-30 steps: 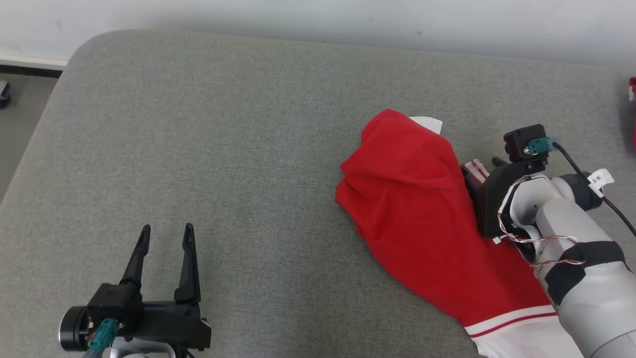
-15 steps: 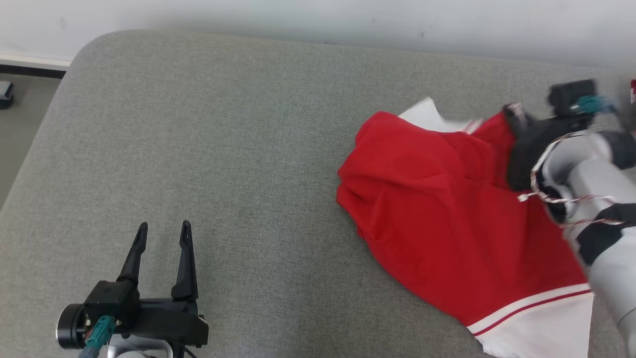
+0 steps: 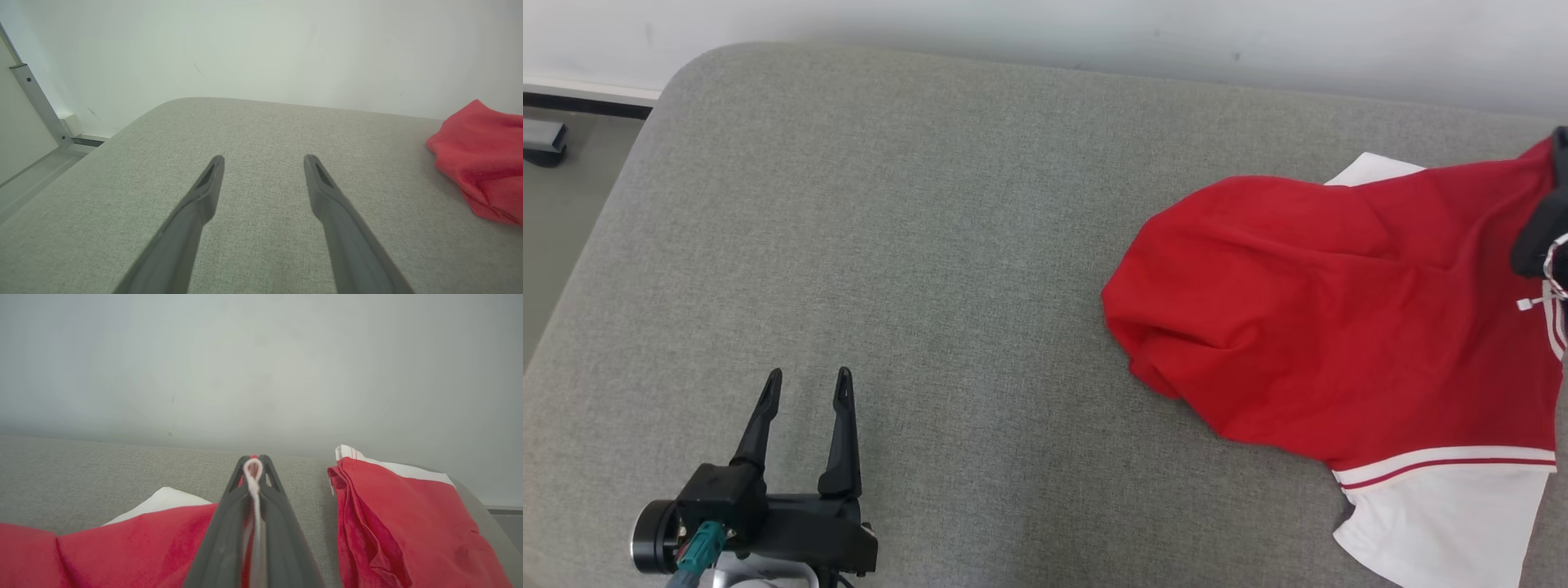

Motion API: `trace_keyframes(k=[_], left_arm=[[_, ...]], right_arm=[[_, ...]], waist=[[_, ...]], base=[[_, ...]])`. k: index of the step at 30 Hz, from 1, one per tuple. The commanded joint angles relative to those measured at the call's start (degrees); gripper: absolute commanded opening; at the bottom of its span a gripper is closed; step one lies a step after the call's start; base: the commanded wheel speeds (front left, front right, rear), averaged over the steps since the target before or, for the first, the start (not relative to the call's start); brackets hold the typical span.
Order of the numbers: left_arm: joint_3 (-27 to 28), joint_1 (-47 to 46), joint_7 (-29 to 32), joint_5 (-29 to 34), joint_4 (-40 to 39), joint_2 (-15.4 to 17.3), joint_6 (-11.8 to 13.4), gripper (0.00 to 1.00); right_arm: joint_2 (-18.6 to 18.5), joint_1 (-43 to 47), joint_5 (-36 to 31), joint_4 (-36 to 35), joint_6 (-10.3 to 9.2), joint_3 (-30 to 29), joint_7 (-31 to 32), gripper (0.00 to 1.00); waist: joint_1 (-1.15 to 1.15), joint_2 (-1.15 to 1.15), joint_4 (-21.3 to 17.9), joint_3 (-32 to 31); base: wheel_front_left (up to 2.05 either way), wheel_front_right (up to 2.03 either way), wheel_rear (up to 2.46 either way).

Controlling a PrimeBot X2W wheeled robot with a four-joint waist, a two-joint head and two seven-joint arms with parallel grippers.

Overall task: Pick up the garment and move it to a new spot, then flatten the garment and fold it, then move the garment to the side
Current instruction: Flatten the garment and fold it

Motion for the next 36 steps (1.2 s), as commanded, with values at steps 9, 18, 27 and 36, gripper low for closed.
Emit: trace_keyframes(k=[9,18,27,36], left_arm=[[1.2,0.3,-0.2,1.4,1.0,-0.1,-0.8,1.00],[3.3,3.0,-0.2,1.6,-0.3,0.2,-0.4,1.00],[3.8,3.8,-0.2,2.0,-0.9,0.5,-0.6,1.00],[4.0,4.0,-0.2,2.4,-0.9,0.5,-0.6,1.00]], right_arm=[[2.9,-1.9,-6.9,0.1,-0.12,-1.7,-5.2,1.00],[7.8,10.8,-10.1,-23.6,-0.12,-9.9,-5.4,1.00],[12.6,31.3,-10.6,-45.3,-0.12,-16.6,-5.4,1.00],[20.2,48.8,-11.6,-60.1,-0.12,-20.6,-5.4,1.00]], waist=[[0.00,0.00,-2.1,-2.6],[0.00,0.00,-7.3,-5.7],[0.00,0.00,-10.5,-5.8],[0.00,0.00,-11.9,-6.4]], base=[[0.00,0.00,0.00],[0.00,0.00,0.00],[0.00,0.00,0.00],[0.00,0.00,0.00]])
